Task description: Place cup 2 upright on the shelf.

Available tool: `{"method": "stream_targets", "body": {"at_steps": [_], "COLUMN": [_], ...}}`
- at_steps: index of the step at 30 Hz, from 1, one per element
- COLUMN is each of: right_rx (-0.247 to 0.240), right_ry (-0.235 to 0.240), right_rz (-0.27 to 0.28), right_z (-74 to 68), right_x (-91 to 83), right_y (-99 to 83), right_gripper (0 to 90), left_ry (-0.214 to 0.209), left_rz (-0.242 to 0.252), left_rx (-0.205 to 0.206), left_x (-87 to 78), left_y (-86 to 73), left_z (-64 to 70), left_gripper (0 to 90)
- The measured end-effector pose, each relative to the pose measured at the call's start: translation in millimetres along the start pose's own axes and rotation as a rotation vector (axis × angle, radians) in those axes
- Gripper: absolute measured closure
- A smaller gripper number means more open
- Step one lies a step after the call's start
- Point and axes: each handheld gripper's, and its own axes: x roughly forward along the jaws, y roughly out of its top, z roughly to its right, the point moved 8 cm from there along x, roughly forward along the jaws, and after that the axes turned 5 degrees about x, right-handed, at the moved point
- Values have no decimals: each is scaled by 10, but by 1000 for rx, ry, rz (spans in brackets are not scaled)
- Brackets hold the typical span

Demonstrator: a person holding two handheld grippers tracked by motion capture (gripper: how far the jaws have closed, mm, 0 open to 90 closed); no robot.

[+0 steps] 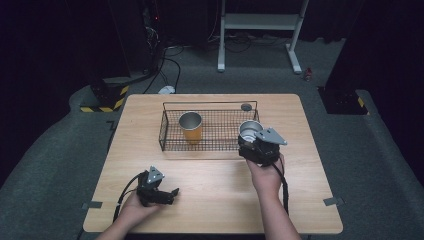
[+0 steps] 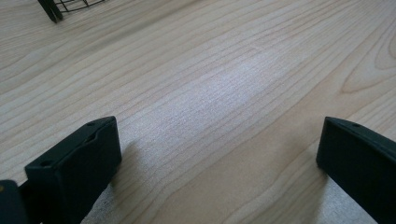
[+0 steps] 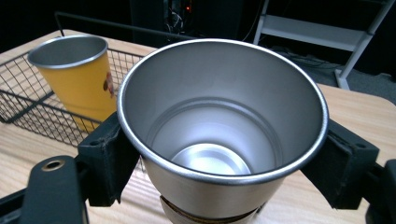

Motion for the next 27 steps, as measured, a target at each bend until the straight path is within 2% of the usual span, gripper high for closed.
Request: {"method": "stream_targets", "body": {"at_steps": [13,22,27], "right_rx": [1,0,9], "right_ry": [9,6,-1], "right_rz": [-10,-26,-47], "right_z": [-138,-176,-169], "right_x": [278,445,596], "right_y": [180,244,256], "right_gripper": [186,186,186], "left_ry": [0,1,1], "left_rz": [1,0,0], "left_rx": [-1,1,0], "left_x": [-1,-1,-1], "left_y": [-1,-1,-1], "left_z": [1,-1,0], "left_gripper": [2,2,2]}}
